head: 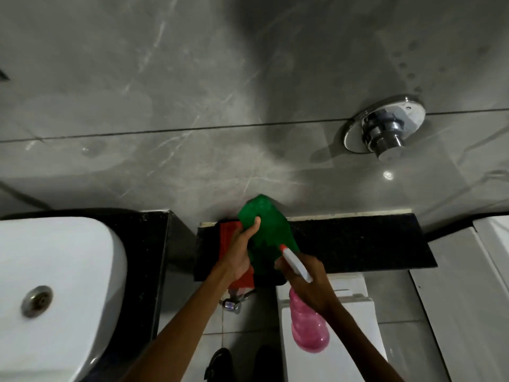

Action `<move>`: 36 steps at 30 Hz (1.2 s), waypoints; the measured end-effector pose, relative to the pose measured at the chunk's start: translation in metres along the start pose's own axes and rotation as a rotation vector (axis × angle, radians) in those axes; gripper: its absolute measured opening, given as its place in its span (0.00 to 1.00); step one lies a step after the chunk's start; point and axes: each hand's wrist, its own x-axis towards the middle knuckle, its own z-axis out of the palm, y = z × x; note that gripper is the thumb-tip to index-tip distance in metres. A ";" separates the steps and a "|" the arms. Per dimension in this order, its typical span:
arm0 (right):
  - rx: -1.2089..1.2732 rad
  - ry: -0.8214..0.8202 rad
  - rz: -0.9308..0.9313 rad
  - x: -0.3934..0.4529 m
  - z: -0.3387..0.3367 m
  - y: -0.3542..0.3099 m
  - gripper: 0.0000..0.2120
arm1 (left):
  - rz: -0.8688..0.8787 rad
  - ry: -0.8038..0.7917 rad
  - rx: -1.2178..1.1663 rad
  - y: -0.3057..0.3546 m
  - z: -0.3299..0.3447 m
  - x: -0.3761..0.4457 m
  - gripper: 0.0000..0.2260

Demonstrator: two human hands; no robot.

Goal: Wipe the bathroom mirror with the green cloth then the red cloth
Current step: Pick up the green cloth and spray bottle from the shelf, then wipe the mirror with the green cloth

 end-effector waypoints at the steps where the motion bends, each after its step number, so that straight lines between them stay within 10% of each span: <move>1: -0.019 0.020 -0.006 0.000 0.004 -0.002 0.10 | 0.006 -0.013 0.012 0.007 0.001 -0.004 0.15; 16: -0.017 0.020 0.049 -0.002 0.015 0.004 0.14 | 0.060 0.014 0.059 0.034 -0.008 -0.029 0.18; 23: -0.116 0.362 -0.149 0.038 -0.036 0.023 0.08 | 0.056 -0.040 0.064 0.046 -0.014 -0.039 0.15; 36: -0.124 0.299 0.202 0.056 -0.054 -0.001 0.40 | 0.067 -0.030 0.078 0.074 -0.018 -0.081 0.20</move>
